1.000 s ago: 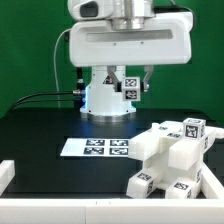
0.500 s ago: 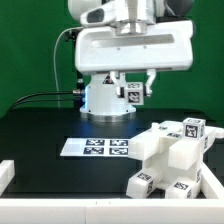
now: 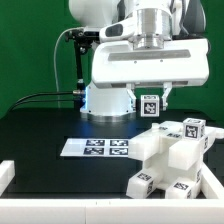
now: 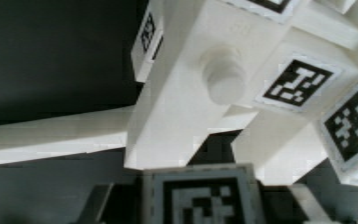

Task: Assemble chair

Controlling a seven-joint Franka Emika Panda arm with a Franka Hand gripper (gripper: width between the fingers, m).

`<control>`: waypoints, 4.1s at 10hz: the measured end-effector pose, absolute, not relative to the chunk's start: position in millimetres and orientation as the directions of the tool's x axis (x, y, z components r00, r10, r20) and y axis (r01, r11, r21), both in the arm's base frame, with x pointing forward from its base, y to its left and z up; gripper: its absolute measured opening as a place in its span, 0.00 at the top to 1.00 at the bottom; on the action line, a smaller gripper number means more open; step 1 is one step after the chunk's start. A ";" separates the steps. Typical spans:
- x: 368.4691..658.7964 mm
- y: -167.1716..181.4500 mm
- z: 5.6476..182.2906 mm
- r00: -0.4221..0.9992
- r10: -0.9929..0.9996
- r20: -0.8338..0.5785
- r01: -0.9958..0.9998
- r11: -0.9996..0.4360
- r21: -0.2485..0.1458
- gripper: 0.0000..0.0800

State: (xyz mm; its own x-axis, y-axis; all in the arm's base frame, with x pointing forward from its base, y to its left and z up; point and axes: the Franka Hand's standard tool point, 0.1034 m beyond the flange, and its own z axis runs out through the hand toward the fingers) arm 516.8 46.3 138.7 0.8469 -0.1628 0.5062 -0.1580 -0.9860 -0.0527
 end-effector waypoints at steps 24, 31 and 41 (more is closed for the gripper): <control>501.1 61.8 108.3 0.857 -0.121 0.501 -0.134 -0.991 -0.010 0.41; 509.8 71.7 131.5 0.968 -0.174 0.179 -0.160 -0.983 -0.087 0.19; 512.1 61.5 119.5 0.958 -0.287 0.014 -0.286 -0.956 -0.073 0.34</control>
Offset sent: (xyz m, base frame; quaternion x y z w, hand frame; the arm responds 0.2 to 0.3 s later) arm -0.0120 0.0037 -0.0035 -0.0013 0.0104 0.0038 0.9999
